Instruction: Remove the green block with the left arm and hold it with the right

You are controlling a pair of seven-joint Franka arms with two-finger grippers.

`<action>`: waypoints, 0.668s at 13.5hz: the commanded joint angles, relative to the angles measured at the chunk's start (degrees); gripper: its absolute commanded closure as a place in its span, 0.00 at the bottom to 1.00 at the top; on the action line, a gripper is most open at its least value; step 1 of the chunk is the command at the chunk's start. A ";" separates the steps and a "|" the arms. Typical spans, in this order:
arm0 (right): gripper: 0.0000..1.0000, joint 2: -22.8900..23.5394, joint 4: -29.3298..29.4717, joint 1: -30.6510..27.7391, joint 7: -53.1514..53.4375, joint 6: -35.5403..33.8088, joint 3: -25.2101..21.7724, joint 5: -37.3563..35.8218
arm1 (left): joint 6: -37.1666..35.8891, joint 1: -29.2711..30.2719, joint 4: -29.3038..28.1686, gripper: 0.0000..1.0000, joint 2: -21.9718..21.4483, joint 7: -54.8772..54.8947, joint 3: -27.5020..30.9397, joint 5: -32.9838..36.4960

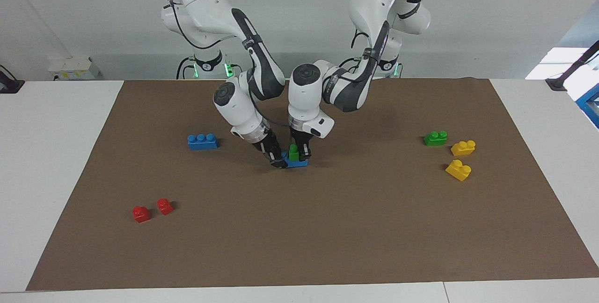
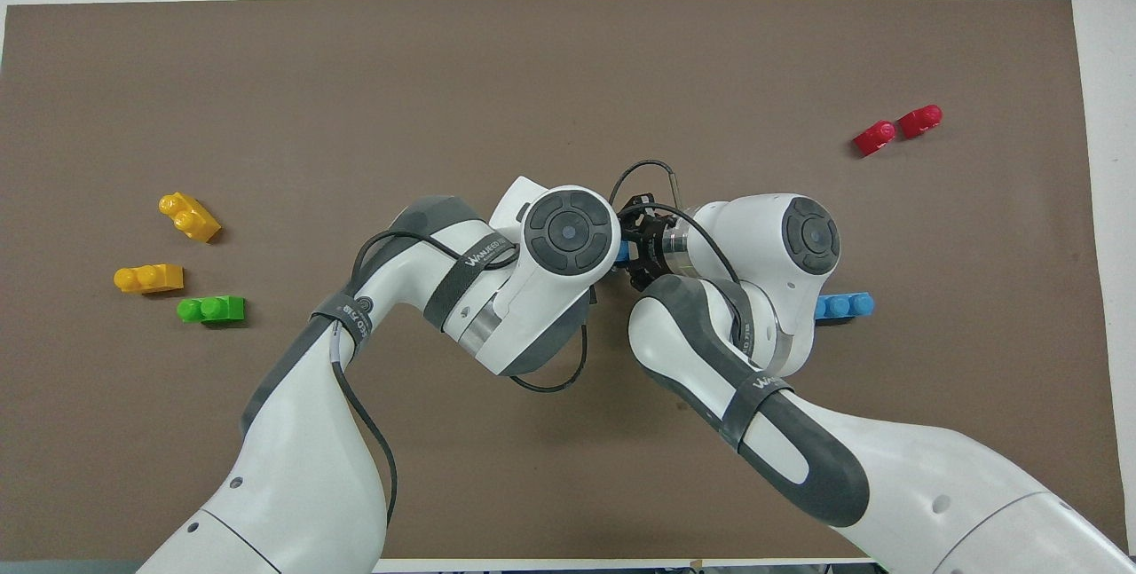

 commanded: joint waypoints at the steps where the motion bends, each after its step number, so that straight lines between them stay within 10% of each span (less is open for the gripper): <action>1: 1.00 -0.74 -1.47 -0.03 -1.25 -1.52 0.64 -0.48 | -0.35 0.51 0.37 1.00 -1.39 -0.46 1.57 2.20; 9: 1.00 -0.74 -1.47 0.14 -1.25 -1.43 0.64 -0.48 | -5.28 4.20 -0.24 1.00 -8.16 2.09 1.13 1.41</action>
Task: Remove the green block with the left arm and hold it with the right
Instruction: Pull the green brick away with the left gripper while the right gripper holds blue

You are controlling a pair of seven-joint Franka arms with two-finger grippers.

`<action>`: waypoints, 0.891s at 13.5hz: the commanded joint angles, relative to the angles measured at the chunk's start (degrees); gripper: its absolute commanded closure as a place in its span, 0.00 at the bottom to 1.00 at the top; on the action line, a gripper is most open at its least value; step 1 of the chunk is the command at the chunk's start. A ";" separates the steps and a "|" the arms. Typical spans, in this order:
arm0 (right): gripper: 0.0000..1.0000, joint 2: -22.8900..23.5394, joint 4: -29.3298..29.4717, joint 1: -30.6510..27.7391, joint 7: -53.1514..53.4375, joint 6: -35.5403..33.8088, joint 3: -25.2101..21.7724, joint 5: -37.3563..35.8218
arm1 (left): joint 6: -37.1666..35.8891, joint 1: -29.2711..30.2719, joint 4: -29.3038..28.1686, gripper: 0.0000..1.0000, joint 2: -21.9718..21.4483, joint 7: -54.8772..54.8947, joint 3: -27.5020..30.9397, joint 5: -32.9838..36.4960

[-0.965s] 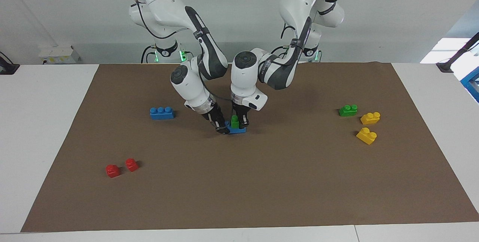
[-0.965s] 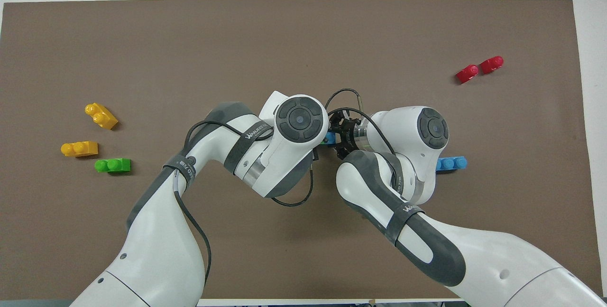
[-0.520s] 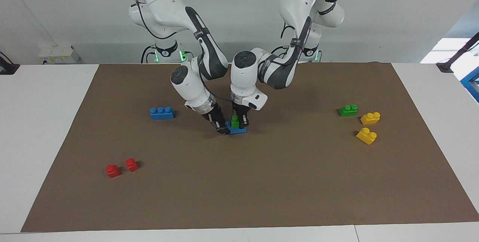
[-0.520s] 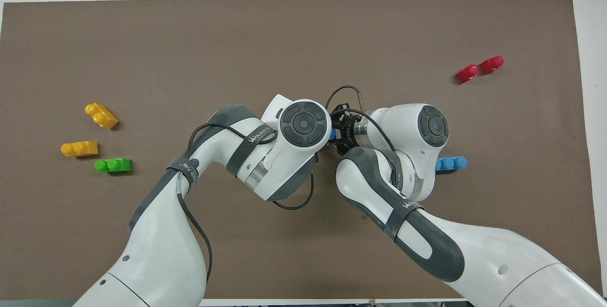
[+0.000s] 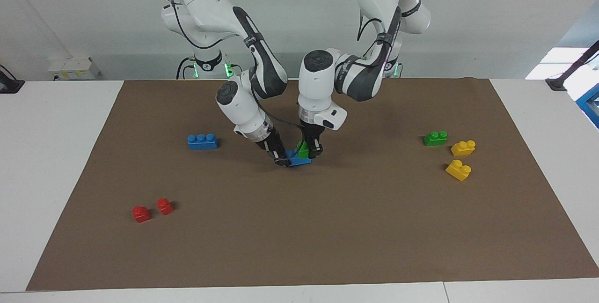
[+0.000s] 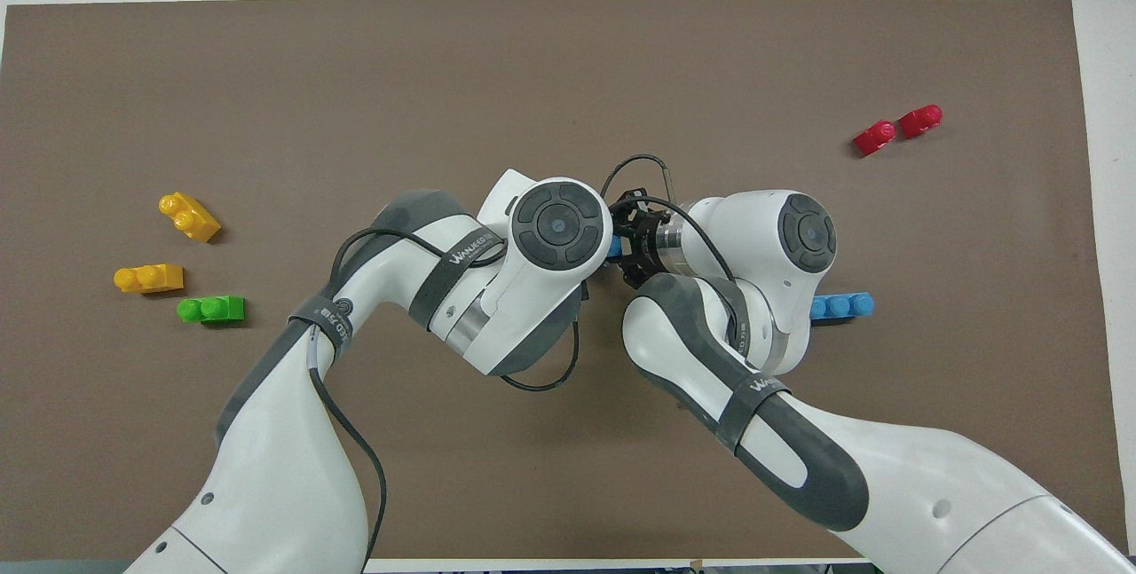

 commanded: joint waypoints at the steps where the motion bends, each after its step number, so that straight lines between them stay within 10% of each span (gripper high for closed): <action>1: 1.00 -0.72 -1.92 0.04 -1.23 -0.39 0.03 -0.48 | -2.12 0.98 -0.71 1.00 -2.02 0.67 -0.09 0.66; 12: 1.00 -1.33 -1.84 -2.59 -7.54 -4.51 -0.23 -0.65 | -3.80 16.35 -8.95 1.00 -5.62 39.10 -0.09 0.66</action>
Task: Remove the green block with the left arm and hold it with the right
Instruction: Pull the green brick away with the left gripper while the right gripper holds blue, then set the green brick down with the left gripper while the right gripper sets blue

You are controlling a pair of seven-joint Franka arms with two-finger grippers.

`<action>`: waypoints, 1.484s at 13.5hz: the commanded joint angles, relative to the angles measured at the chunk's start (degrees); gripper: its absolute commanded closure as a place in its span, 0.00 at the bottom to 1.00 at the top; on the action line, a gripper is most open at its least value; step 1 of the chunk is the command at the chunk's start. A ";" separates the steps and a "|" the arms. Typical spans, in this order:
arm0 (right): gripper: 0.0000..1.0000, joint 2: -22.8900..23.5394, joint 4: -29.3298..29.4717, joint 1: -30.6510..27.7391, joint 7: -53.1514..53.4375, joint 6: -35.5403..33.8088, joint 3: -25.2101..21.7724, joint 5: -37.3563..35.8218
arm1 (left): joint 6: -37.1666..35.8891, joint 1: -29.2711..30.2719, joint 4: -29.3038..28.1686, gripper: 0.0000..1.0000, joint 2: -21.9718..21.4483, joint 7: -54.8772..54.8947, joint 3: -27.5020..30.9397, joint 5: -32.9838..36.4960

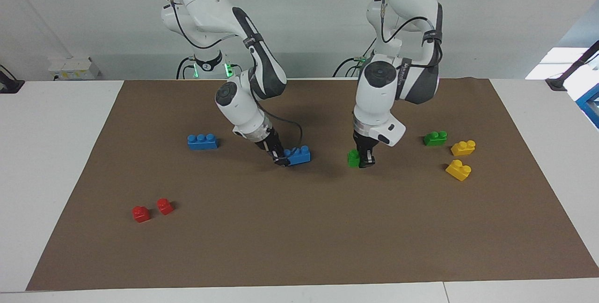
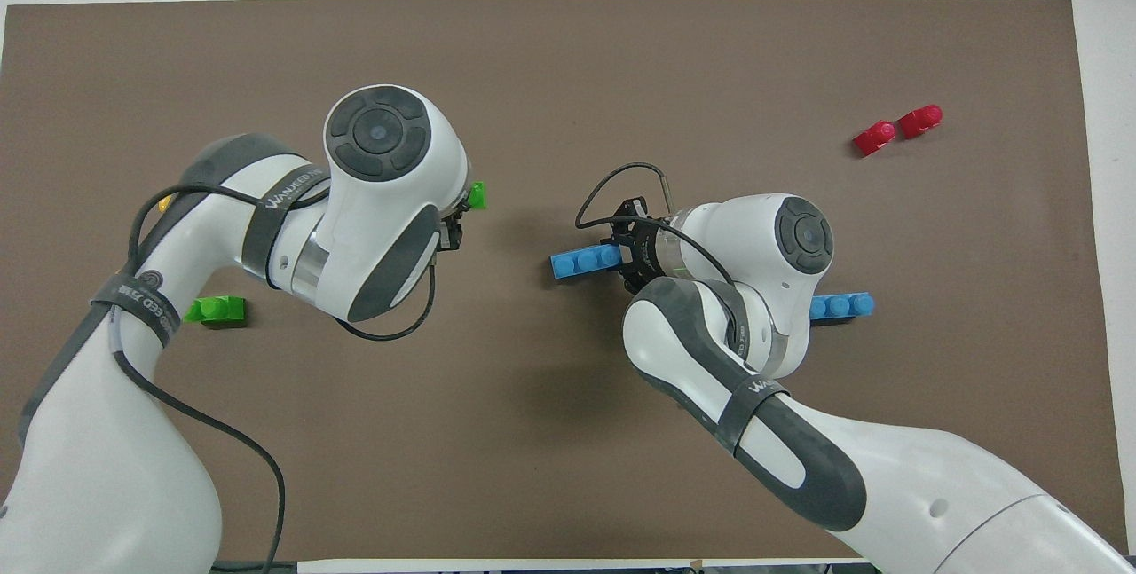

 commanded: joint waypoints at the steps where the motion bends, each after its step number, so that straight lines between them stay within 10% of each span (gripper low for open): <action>1: 1.00 -1.40 -1.78 -3.30 -6.61 -3.97 0.00 -0.66 | 2.39 4.59 -7.19 1.00 -4.14 15.02 -0.57 0.41; 6: 1.00 -3.24 -1.78 -6.73 -12.87 -8.02 -0.09 -1.00 | 9.67 12.86 -14.41 1.00 -5.82 40.90 -0.57 0.23; 20: 1.00 -4.39 -0.82 -9.72 -13.93 -11.88 -0.01 -9.17 | 23.84 20.51 -18.72 1.00 -0.90 55.68 -0.31 0.23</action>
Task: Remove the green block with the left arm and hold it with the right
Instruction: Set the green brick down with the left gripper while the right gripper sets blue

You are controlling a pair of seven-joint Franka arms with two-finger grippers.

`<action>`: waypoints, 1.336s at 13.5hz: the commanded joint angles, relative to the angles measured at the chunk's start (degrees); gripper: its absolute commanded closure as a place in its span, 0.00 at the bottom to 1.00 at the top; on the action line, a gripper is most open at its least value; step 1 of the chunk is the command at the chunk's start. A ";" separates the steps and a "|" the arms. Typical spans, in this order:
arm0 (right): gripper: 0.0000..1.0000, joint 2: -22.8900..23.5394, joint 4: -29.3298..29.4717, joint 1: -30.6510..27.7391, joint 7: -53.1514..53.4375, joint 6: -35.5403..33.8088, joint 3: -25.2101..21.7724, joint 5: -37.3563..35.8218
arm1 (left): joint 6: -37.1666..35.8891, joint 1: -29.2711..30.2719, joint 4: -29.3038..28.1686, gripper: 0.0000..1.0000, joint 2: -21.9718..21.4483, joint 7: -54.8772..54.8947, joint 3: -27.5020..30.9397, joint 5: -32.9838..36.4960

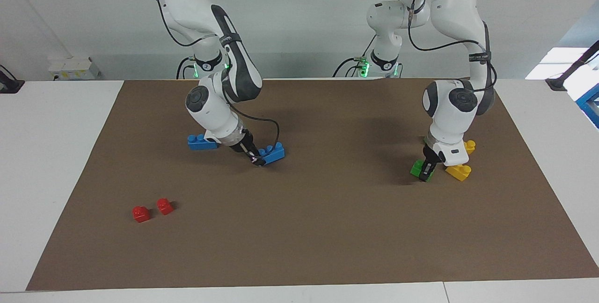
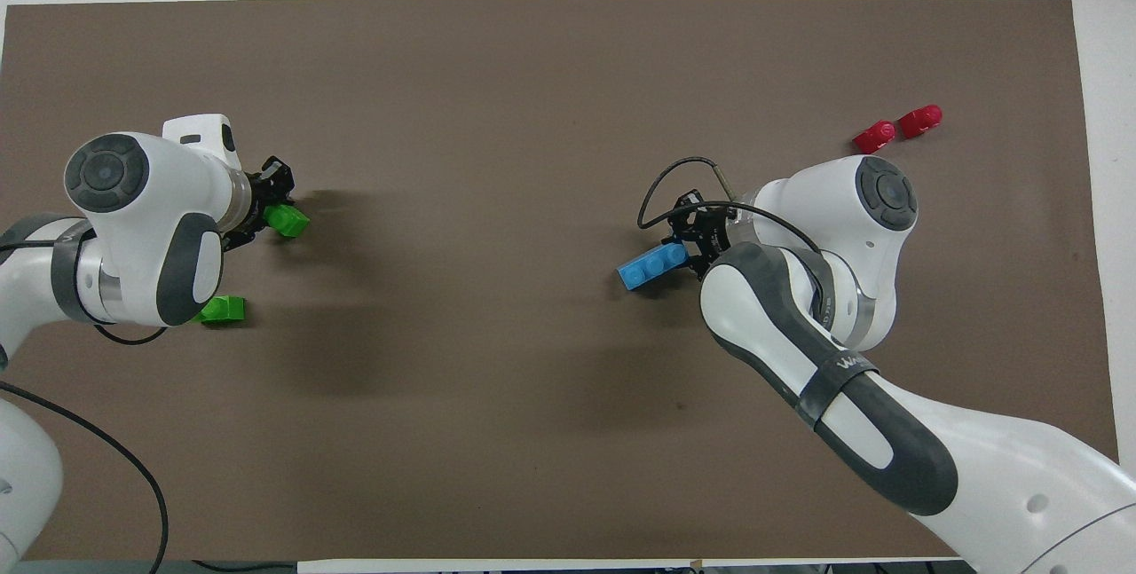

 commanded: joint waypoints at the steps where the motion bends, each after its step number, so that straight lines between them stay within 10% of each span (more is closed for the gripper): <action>1: 1.00 -1.43 1.03 -3.05 -2.80 -4.49 0.38 -3.74 | 2.71 1.50 -2.22 1.00 -0.57 3.06 -0.43 0.20; 4: 1.00 -1.43 4.56 -6.04 -7.10 -9.86 0.38 -5.17 | 2.19 1.33 -2.05 0.00 -0.57 3.16 -0.43 0.20; 18: 1.00 0.59 11.78 -20.81 -5.55 -16.38 0.29 -7.54 | -24.25 1.41 11.31 0.00 -12.42 20.79 -0.79 0.29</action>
